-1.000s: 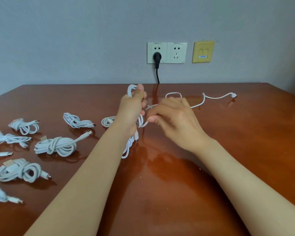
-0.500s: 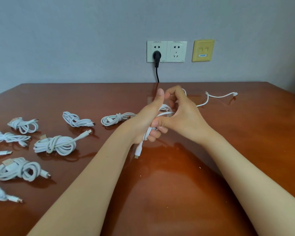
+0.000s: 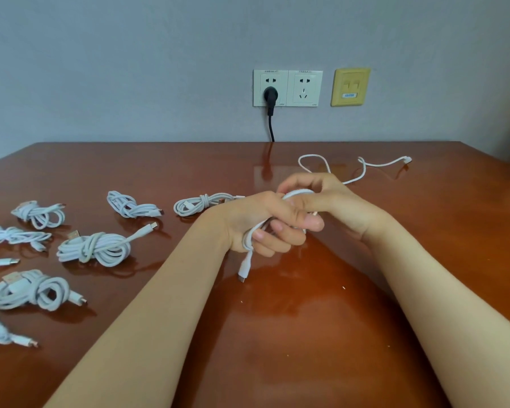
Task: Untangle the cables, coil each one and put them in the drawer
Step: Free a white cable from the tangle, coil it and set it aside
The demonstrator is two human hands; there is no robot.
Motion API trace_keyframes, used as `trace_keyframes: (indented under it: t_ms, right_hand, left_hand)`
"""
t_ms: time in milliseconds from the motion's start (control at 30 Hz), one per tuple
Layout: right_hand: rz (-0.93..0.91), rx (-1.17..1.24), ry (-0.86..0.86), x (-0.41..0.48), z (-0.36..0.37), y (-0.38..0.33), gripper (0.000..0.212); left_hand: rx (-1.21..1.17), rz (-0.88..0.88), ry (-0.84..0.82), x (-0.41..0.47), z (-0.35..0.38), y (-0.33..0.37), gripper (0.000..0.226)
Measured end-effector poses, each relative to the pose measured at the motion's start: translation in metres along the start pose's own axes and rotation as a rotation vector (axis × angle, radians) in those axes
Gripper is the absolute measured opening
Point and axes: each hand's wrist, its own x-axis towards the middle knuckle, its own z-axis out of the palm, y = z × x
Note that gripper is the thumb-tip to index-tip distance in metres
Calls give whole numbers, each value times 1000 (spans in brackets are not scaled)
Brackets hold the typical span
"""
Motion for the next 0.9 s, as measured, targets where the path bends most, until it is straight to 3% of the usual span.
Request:
trace_keyframes:
  t_ms: [133,267,467,800,900]
  right_hand:
    - [35,328,87,0,-8,1,23]
    - [2,267,106,2,-3,4,40]
    - [20,-23,262,8,5,10,18]
    - [-51,-70,393,11,12,9,23]
    - [-75,-266,391,11,17,12,28]
  left_hand:
    - [-17,76,27,-6,-3,-2,22]
    - [-63,171,272,2,1,-1,30]
    - [-153,223,704,11,-8,-4,30]
    - [-24,322,969,19,-8,-5,26]
    - [26,368,1030,22,-9,-6,26]
